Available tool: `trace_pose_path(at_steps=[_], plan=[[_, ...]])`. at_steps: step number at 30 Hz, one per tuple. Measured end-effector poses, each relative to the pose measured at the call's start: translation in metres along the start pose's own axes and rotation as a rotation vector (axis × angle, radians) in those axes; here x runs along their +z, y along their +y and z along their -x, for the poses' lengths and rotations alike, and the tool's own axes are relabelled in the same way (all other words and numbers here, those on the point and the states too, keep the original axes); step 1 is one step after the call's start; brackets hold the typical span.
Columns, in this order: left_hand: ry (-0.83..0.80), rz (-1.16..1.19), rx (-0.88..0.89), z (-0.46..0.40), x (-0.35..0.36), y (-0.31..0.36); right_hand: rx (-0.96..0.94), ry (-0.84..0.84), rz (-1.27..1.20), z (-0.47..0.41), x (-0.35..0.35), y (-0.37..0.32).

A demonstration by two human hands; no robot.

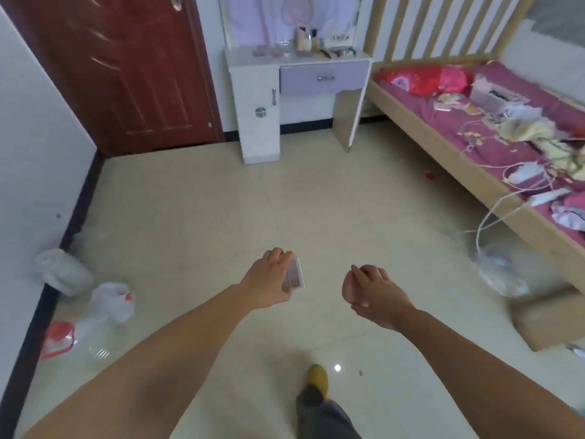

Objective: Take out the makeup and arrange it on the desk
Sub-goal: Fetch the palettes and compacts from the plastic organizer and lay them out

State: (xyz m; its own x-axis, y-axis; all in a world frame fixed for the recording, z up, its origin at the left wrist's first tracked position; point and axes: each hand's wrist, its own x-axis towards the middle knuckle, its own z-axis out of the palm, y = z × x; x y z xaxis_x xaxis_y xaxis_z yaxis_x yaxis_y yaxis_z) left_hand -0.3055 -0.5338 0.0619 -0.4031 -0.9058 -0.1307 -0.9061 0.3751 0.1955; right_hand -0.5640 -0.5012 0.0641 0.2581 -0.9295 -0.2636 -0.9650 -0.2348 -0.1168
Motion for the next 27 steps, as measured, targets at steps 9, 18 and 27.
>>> trace_pose_path(at_steps=[9,18,27], plan=[[-0.011,0.034,-0.173,-0.170,-0.040,-0.108,-0.189,0.038,-0.020,-0.244,-0.071,0.020],[0.012,0.040,-0.235,-0.343,-0.098,-0.206,-0.292,0.071,0.038,-0.456,-0.164,0.056],[0.039,0.059,-0.154,-0.579,-0.158,-0.314,-0.225,0.102,0.002,-0.694,-0.236,0.094]])
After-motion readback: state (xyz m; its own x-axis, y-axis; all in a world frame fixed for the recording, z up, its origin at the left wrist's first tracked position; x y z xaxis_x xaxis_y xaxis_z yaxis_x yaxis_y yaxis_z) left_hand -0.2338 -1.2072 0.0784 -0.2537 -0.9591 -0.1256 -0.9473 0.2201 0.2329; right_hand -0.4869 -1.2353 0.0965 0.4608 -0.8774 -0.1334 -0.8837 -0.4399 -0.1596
